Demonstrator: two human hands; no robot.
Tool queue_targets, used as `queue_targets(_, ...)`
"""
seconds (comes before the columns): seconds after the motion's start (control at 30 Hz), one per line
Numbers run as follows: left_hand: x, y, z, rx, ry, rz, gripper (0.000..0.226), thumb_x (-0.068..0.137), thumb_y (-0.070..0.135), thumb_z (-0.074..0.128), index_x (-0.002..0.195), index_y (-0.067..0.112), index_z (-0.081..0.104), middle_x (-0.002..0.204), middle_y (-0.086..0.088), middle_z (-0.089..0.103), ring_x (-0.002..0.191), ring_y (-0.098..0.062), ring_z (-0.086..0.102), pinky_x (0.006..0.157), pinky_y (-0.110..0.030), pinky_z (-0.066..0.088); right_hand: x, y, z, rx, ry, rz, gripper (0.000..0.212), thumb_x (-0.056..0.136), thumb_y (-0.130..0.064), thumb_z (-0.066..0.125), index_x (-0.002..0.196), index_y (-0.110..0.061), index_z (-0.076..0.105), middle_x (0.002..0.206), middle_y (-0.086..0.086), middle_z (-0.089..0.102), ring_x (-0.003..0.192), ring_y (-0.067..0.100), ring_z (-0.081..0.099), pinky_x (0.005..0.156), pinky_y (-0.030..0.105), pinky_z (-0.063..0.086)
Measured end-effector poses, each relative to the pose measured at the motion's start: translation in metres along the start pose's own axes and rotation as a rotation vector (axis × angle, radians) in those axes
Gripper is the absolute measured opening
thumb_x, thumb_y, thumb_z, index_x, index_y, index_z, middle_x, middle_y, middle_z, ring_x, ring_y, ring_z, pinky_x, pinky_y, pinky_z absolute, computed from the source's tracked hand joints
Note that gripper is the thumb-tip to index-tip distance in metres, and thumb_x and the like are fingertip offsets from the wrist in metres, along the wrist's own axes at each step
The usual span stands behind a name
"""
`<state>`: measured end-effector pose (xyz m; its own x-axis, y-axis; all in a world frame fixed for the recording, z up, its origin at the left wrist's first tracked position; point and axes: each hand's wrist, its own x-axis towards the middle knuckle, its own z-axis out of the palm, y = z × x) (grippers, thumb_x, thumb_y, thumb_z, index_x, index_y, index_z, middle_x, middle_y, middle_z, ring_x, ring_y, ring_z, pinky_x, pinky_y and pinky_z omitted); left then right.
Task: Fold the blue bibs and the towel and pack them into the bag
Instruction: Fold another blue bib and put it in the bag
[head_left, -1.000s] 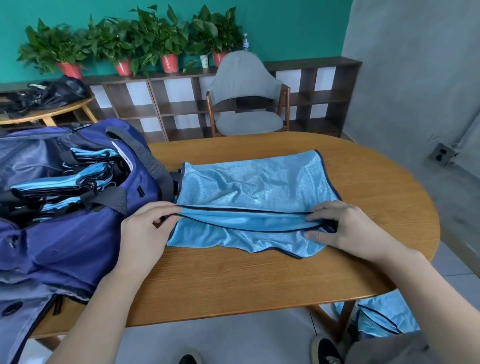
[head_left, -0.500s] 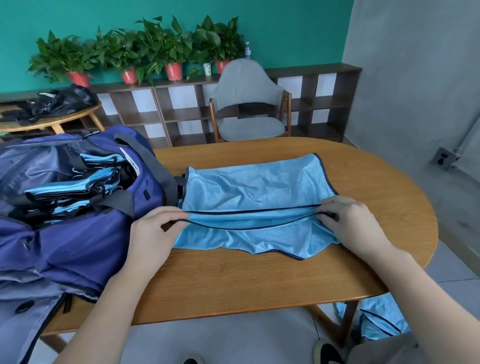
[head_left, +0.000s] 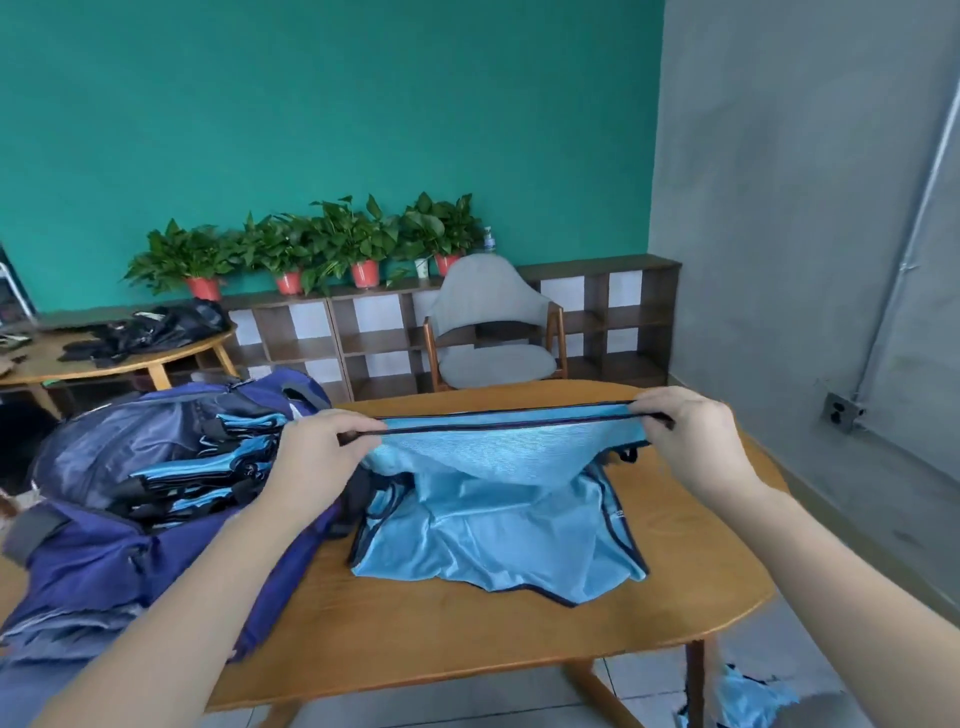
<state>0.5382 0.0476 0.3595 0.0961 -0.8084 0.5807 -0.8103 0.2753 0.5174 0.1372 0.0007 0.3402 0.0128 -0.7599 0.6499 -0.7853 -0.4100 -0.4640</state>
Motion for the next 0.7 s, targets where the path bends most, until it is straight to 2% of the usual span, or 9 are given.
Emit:
queue_targets(0.1, 0.025, 0.039, -0.041, 0.025, 0.038, 0.008, 0.013, 0.085, 0.014, 0.081, 0.092, 0.025, 0.081, 0.088, 0.013, 0.071, 0.078, 0.008, 0.060, 0.074, 0.002, 0.038, 0.025, -0.026, -0.043, -0.006, 0.002, -0.012, 0.017, 0.092, -0.003, 0.067, 0.104, -0.007, 0.079, 0.116, 0.006, 0.073, 0.111, 0.023, 0.066, 0.102, 0.019, 0.038)
queue_targets(0.2, 0.043, 0.079, -0.089, 0.049, 0.094, 0.029, 0.008, 0.086, 0.019, 0.081, 0.093, 0.023, 0.081, 0.090, 0.009, 0.072, 0.076, 0.009, 0.057, 0.070, 0.003, 0.038, 0.048, -0.055, -0.091, 0.051, 0.046, -0.039, 0.015, 0.093, -0.006, 0.069, 0.105, -0.006, 0.079, 0.118, 0.007, 0.073, 0.108, 0.022, 0.067, 0.103, 0.025, 0.044)
queue_targets(0.27, 0.047, 0.106, -0.122, 0.044, 0.132, 0.055, 0.008, 0.085, 0.018, 0.081, 0.092, 0.022, 0.080, 0.088, 0.008, 0.071, 0.065, 0.011, 0.055, 0.067, -0.002, 0.043, 0.059, -0.077, -0.124, 0.105, 0.077, -0.037, 0.014, 0.092, -0.007, 0.070, 0.103, -0.005, 0.079, 0.117, 0.007, 0.073, 0.094, 0.016, 0.068, 0.091, 0.031, 0.053)
queue_targets(0.33, 0.050, 0.131, -0.156, 0.034, 0.168, 0.078, 0.008, 0.085, 0.016, 0.081, 0.090, 0.023, 0.079, 0.081, 0.010, 0.070, 0.055, 0.011, 0.055, 0.062, -0.003, 0.044, 0.066, -0.099, -0.155, 0.149, 0.106, -0.044, 0.013, 0.092, -0.009, 0.071, 0.102, -0.007, 0.078, 0.115, 0.003, 0.073, 0.065, 0.001, 0.062, 0.070, 0.023, 0.055)
queue_targets(0.4, 0.052, 0.153, -0.188, 0.014, 0.213, 0.092, 0.011, 0.084, 0.017, 0.082, 0.086, 0.026, 0.078, 0.077, 0.016, 0.069, 0.062, 0.010, 0.059, 0.062, 0.000, 0.040, 0.071, -0.121, -0.185, 0.185, 0.131, -0.044, 0.012, 0.093, -0.011, 0.070, 0.103, -0.011, 0.078, 0.112, -0.004, 0.072, 0.043, 0.004, 0.057, 0.052, 0.018, 0.052)
queue_targets(0.43, 0.053, 0.162, -0.203, 0.003, 0.239, 0.094, 0.011, 0.083, 0.018, 0.083, 0.085, 0.028, 0.077, 0.077, 0.018, 0.069, 0.070, 0.008, 0.061, 0.064, -0.001, 0.040, 0.073, -0.132, -0.201, 0.188, 0.140, -0.054, 0.013, 0.093, -0.012, 0.070, 0.103, -0.013, 0.078, 0.111, -0.006, 0.071, 0.041, 0.008, 0.056, 0.050, 0.019, 0.051)
queue_targets(0.57, 0.048, 0.194, -0.257, -0.033, 0.309, 0.127, 0.009, 0.083, 0.025, 0.083, 0.090, 0.023, 0.079, 0.086, 0.013, 0.072, 0.086, -0.003, 0.065, 0.072, -0.011, 0.041, 0.077, -0.169, -0.260, 0.175, 0.126, -0.119, 0.015, 0.092, -0.012, 0.070, 0.104, -0.017, 0.077, 0.108, -0.010, 0.072, 0.053, 0.011, 0.063, 0.051, 0.021, 0.053)
queue_targets(0.63, 0.041, 0.209, -0.278, -0.026, 0.324, 0.156, 0.009, 0.084, 0.030, 0.082, 0.087, 0.025, 0.076, 0.086, 0.012, 0.072, 0.086, -0.003, 0.064, 0.070, -0.011, 0.041, 0.075, -0.185, -0.286, 0.149, 0.107, -0.142, 0.015, 0.090, -0.011, 0.071, 0.101, -0.018, 0.078, 0.103, -0.010, 0.074, 0.048, 0.010, 0.059, 0.053, 0.023, 0.054)
queue_targets(0.7, 0.036, 0.221, -0.296, -0.023, 0.340, 0.172, 0.013, 0.083, 0.035, 0.083, 0.081, 0.025, 0.074, 0.084, 0.010, 0.072, 0.084, -0.006, 0.064, 0.068, -0.014, 0.043, 0.072, -0.197, -0.308, 0.128, 0.080, -0.160, 0.015, 0.088, -0.010, 0.072, 0.098, -0.020, 0.079, 0.097, -0.012, 0.076, 0.054, 0.012, 0.062, 0.061, 0.023, 0.056)
